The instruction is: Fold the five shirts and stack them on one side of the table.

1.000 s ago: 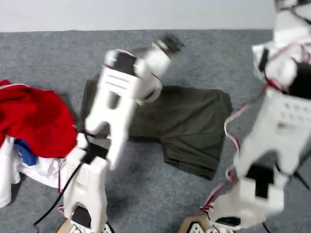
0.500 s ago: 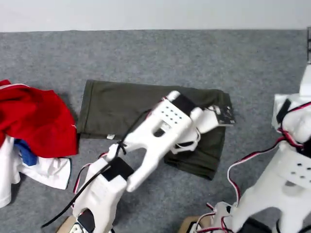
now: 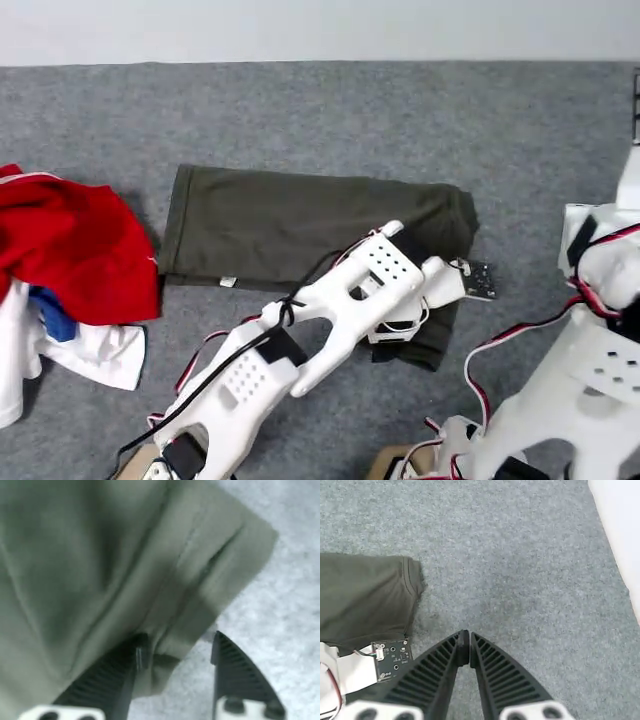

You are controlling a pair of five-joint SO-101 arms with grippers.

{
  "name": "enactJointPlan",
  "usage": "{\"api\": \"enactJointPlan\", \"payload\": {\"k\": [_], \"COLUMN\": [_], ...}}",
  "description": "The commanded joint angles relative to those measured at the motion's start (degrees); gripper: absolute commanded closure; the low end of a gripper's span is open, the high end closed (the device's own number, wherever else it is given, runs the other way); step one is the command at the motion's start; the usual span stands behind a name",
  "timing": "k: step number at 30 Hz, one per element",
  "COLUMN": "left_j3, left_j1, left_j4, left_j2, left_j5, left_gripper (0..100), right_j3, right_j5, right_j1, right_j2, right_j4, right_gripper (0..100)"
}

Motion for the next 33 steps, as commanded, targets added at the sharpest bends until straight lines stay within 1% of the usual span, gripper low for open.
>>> {"api": "enactJointPlan", "payload": {"k": [1,6,8,12,17,23,28,33], "left_j3": [-6.5,-11.3,-12.4,-16.7,-23.6,-27.9,-31.4,-39.3], "left_j1": [-0.3,0.4,1.1,1.6,-2.0,-7.1,-10.6,-13.7], "left_j4": [0.3,1.1,2.7,6.9,7.2,4.5,0.8,0.5], "left_j2": [2.5,5.3,5.3,5.3,5.7,7.5,12.6,17.1], "left_j5": [2.6,2.5,2.0,1.1,1.1,1.1,1.2,1.2], "left_gripper": [81,95,99,99,99,99,99,99], "right_j3": [0.1,0.1,0.1,0.1,0.1,0.1,0.2,1.1], "right_j5": [-0.2,-0.2,-0.2,-0.2,-0.2,-0.4,-0.5,-0.5], "right_j1": [0.7,0.7,0.7,0.7,0.7,0.7,0.6,0.6], "right_j2": [-1.6,-1.6,-1.6,-1.6,-1.6,-1.1,-1.0,-1.0], "right_j4": [2.2,2.2,2.2,2.2,2.2,2.2,2.2,2.2], "right_gripper": [98.8,98.8,98.8,98.8,98.8,98.8,98.8,98.8]}}
